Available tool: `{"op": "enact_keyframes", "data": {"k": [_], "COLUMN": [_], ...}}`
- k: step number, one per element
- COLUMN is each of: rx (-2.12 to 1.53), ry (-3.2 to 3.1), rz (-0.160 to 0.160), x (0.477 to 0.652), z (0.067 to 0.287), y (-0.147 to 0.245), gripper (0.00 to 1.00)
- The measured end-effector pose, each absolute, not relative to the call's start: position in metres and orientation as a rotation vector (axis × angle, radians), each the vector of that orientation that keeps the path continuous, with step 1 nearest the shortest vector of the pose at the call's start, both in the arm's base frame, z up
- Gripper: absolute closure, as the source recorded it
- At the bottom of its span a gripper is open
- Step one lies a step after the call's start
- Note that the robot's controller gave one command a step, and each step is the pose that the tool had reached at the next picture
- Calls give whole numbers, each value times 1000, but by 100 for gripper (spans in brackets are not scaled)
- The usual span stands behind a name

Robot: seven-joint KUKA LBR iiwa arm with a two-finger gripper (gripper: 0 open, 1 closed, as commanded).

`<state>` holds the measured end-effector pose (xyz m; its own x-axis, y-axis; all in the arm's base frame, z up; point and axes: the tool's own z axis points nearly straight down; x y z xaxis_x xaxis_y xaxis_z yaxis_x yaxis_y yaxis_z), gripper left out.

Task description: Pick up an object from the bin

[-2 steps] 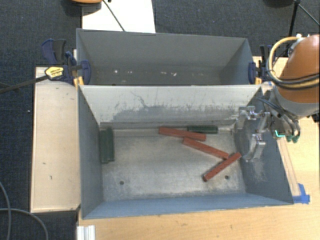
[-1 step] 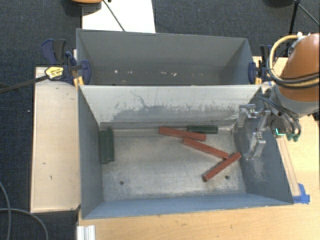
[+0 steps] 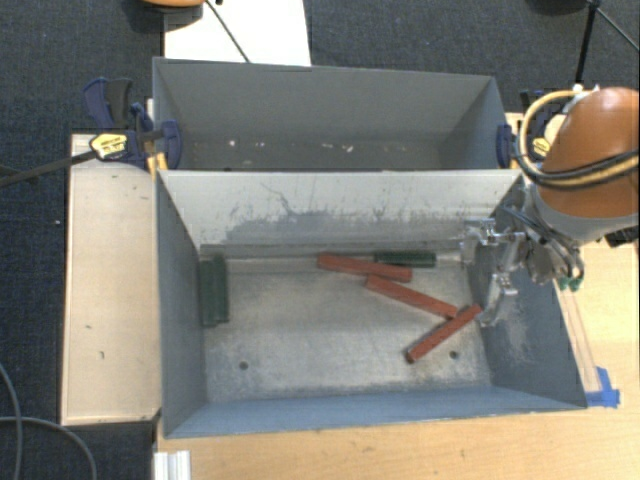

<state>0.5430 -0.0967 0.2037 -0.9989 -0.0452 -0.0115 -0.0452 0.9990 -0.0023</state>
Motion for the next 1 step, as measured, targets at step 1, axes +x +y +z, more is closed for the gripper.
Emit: {"op": "enact_keyframes", "data": {"k": [1], "rx": [-194], "ry": [3129], "rz": [-2], "x": [541], "z": [142], "y": [-88], "gripper": [0]}}
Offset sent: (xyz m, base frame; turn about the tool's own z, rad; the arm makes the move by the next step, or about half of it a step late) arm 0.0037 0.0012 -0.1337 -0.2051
